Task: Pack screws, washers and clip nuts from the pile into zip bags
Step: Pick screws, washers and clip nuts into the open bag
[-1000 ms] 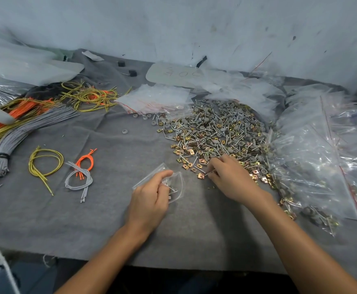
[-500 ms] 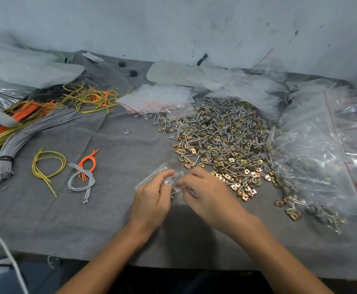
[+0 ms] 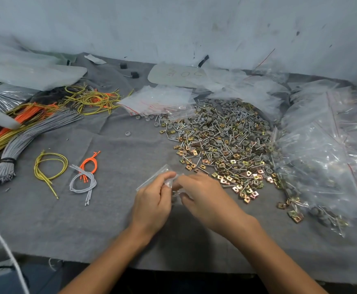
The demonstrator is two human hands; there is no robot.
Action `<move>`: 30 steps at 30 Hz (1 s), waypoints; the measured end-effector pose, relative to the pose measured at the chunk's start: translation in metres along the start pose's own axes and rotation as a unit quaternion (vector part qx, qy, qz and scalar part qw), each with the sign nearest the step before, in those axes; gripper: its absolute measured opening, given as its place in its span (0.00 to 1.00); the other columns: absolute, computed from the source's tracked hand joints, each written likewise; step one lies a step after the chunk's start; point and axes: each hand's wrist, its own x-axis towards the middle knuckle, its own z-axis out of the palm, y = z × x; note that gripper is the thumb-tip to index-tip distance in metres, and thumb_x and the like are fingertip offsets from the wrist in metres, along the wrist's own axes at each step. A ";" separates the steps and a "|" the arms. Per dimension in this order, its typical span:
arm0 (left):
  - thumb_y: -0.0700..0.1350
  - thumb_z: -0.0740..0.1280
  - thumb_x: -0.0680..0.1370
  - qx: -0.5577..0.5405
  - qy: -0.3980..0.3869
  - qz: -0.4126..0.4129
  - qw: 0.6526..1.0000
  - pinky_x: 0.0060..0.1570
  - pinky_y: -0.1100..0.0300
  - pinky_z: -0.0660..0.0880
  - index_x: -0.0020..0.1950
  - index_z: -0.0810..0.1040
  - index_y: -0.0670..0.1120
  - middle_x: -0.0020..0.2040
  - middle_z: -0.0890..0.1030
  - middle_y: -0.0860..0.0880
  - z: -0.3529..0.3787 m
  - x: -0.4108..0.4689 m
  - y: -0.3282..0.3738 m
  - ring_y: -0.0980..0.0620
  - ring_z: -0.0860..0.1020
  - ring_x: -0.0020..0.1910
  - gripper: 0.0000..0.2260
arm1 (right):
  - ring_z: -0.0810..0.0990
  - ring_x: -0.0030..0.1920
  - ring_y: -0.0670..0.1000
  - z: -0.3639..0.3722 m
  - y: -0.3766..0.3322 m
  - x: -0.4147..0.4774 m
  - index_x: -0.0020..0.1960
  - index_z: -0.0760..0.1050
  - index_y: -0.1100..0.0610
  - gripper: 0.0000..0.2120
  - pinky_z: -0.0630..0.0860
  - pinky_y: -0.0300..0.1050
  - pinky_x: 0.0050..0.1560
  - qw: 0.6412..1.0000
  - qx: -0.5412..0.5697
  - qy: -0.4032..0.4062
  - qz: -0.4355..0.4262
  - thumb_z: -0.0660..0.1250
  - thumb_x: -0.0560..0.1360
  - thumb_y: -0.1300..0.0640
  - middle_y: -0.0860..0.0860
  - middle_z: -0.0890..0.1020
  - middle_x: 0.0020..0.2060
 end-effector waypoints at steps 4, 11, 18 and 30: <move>0.43 0.58 0.77 0.001 0.006 0.012 1.000 0.43 0.72 0.67 0.61 0.82 0.49 0.46 0.85 0.50 0.000 0.000 -0.002 0.55 0.79 0.43 0.18 | 0.79 0.50 0.49 -0.001 0.006 -0.003 0.57 0.79 0.53 0.10 0.75 0.45 0.51 0.994 0.077 0.080 0.016 0.67 0.77 0.63 0.48 0.82 0.51; 0.42 0.59 0.76 -0.017 0.011 0.002 1.000 0.36 0.74 0.66 0.60 0.83 0.49 0.34 0.79 0.63 0.003 0.002 -0.004 0.65 0.74 0.33 0.18 | 0.75 0.51 0.52 -0.013 0.069 0.012 0.51 0.79 0.52 0.06 0.74 0.50 0.51 0.978 -0.050 0.080 0.188 0.63 0.81 0.54 0.47 0.78 0.47; 0.43 0.58 0.76 -0.017 0.013 0.000 1.000 0.35 0.74 0.65 0.60 0.83 0.50 0.35 0.78 0.67 0.004 0.002 -0.006 0.66 0.75 0.33 0.18 | 0.74 0.50 0.54 -0.007 0.074 0.027 0.46 0.76 0.52 0.07 0.75 0.51 0.48 0.971 -0.104 0.040 0.213 0.63 0.81 0.51 0.49 0.78 0.45; 0.43 0.58 0.76 -0.028 0.006 -0.006 1.000 0.34 0.69 0.65 0.61 0.82 0.50 0.33 0.77 0.67 0.005 0.002 -0.006 0.64 0.73 0.30 0.18 | 0.77 0.37 0.44 -0.018 0.045 -0.001 0.45 0.73 0.48 0.05 0.70 0.45 0.38 0.979 0.069 0.066 0.178 0.65 0.79 0.55 0.45 0.79 0.35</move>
